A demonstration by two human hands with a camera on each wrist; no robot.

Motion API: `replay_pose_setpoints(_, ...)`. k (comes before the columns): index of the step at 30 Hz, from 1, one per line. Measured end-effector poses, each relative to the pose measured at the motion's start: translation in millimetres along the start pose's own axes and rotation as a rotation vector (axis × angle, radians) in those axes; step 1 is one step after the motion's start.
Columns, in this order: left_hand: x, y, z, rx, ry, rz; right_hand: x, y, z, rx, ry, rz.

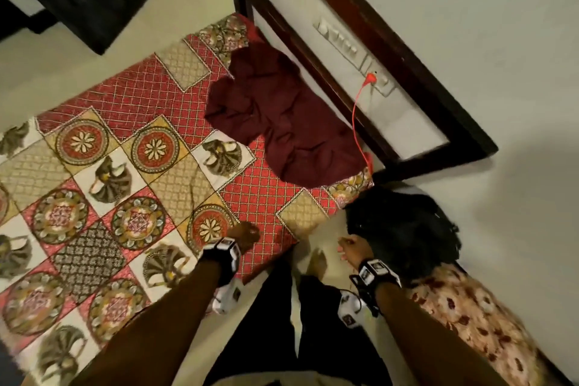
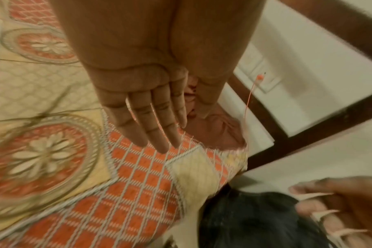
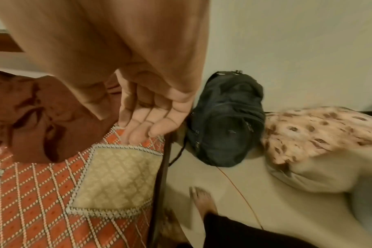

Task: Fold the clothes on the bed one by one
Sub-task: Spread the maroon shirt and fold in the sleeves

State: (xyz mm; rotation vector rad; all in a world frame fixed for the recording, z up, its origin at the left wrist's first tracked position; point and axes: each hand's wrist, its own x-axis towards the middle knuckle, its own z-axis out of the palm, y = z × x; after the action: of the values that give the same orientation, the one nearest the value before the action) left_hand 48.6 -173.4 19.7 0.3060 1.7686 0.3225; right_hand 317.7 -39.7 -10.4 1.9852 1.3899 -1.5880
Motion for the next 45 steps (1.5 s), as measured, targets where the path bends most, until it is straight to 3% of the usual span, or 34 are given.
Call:
replay_pose_setpoints(3,92,30,-1,-0.225,0.061,0.089,58,-70,-18,-0.303,-0.053,-0.12)
replay_pose_setpoints(5,119,72,-5,-0.269,0.12,0.137,97,-118,-30,-0.599,-0.046,-0.276)
replay_pose_setpoints(7,110,125,-10,-0.22,0.161,0.129,145,-153,-36,-0.778,0.01,-0.351)
replay_pose_setpoints(10,161,146,-8,-0.31,0.239,0.132,232,-183,-27,-0.958,0.129,-0.44)
replay_pose_setpoints(14,242,126,2,-0.414,0.361,0.159,299,-175,15,-1.099,0.196,-0.439)
replay_pose_setpoints(16,277,108,13,-0.298,0.539,0.068,311,-164,27,-1.123,0.271,-0.467)
replay_pose_setpoints(18,309,93,28,-0.193,0.633,0.037,325,-157,30,-1.134,0.312,-0.496)
replay_pose_setpoints(23,313,89,15,-0.093,0.569,0.026,337,-158,36,-1.171,0.295,-0.464)
replay_pose_setpoints(26,275,85,20,-0.146,0.57,0.058,318,-165,11,-1.031,0.241,-0.467)
replay_pose_setpoints(30,167,123,-3,-0.448,0.631,0.248,267,-188,-22,-0.621,0.202,-0.727)
replay_pose_setpoints(32,110,137,-22,-0.638,0.715,0.274,214,-207,-20,-0.481,0.053,-0.726)
replay_pose_setpoints(34,43,141,-44,-0.935,0.806,0.287,149,-220,-16,-0.436,-0.071,-0.828)
replay_pose_setpoints(37,-43,143,-85,-1.272,0.825,0.334,70,-238,-6,-0.421,-0.179,-0.995)
replay_pose_setpoints(40,-127,144,-111,-1.202,0.977,0.367,-20,-262,-2,-0.615,-0.427,-1.1)
replay_pose_setpoints(43,-189,143,-110,-1.051,1.044,0.446,-96,-287,-15,-0.825,-0.679,-1.198)
replay_pose_setpoints(45,-228,141,-108,-0.998,1.083,0.503,-134,-321,-26,-0.783,-0.662,-1.319)
